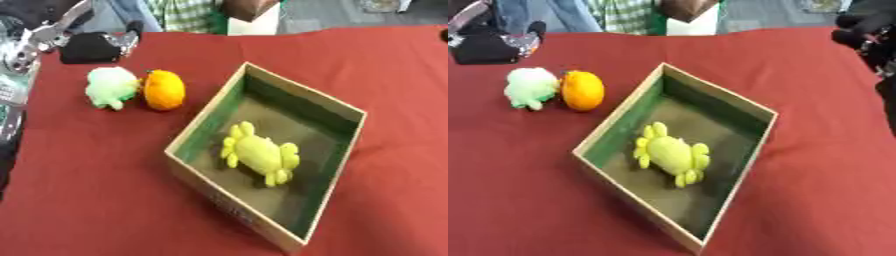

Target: Pick up objects on the table and place them in the box.

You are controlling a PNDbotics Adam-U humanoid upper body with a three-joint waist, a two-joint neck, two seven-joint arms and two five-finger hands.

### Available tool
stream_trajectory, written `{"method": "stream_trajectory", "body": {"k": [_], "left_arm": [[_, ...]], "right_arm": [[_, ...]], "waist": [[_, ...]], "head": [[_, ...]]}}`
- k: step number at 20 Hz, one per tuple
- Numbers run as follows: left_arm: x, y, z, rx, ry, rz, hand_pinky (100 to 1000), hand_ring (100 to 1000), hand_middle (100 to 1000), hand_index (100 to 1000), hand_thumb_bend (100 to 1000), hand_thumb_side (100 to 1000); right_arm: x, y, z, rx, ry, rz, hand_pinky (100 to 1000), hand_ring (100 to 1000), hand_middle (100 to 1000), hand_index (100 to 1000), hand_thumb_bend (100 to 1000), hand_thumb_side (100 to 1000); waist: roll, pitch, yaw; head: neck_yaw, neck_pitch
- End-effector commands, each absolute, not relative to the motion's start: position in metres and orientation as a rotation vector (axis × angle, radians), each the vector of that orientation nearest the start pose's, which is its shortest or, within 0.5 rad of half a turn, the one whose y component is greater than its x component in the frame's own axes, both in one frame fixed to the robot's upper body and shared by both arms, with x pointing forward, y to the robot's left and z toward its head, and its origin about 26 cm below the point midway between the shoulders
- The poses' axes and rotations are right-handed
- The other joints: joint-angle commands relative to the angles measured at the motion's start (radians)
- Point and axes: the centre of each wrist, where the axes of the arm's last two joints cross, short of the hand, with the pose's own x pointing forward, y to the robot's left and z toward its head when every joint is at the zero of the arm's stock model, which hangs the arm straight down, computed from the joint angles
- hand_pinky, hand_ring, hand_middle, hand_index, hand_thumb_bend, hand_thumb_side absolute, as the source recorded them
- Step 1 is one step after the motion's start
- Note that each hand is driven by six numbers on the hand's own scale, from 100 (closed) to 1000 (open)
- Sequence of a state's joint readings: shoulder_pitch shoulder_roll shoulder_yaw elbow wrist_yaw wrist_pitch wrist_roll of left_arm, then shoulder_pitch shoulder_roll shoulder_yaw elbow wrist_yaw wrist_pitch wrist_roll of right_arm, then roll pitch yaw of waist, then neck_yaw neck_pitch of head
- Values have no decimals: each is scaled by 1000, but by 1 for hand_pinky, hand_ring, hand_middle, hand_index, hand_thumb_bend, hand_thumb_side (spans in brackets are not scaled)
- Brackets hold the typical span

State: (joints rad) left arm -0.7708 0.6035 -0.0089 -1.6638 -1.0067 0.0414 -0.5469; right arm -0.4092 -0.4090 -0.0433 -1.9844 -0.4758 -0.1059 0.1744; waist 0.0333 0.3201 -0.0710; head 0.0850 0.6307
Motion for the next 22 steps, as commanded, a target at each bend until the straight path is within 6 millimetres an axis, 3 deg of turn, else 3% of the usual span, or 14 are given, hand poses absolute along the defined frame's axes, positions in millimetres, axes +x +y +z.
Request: {"method": "stream_trajectory", "body": {"k": [1,9,17,22], "left_arm": [[375,311,333,1408,-1452,-1313,775,891,950,1000,220,794],[407,338,312,1292,-1257,-1379,798,912,982,1000,342,762],[434,361,290,1125,-1055,-1455,829,931,1000,1000,486,859],[443,368,279,1111,-968,-1457,833,931,1000,1000,545,853]], "right_arm": [[305,-276,249,368,-2446,439,837,796,577,907,100,698],[304,-276,246,361,-2437,447,839,796,575,908,100,698],[304,-275,245,362,-2429,455,842,796,574,909,100,694],[304,-275,243,363,-2424,458,844,798,573,910,100,692]], "waist": [[-1,-16,-3],[-1,-13,-16],[2,-9,-31],[4,-4,-41]], "head": [[-3,-14],[-4,-15],[-4,-16],[-4,-18]]}}
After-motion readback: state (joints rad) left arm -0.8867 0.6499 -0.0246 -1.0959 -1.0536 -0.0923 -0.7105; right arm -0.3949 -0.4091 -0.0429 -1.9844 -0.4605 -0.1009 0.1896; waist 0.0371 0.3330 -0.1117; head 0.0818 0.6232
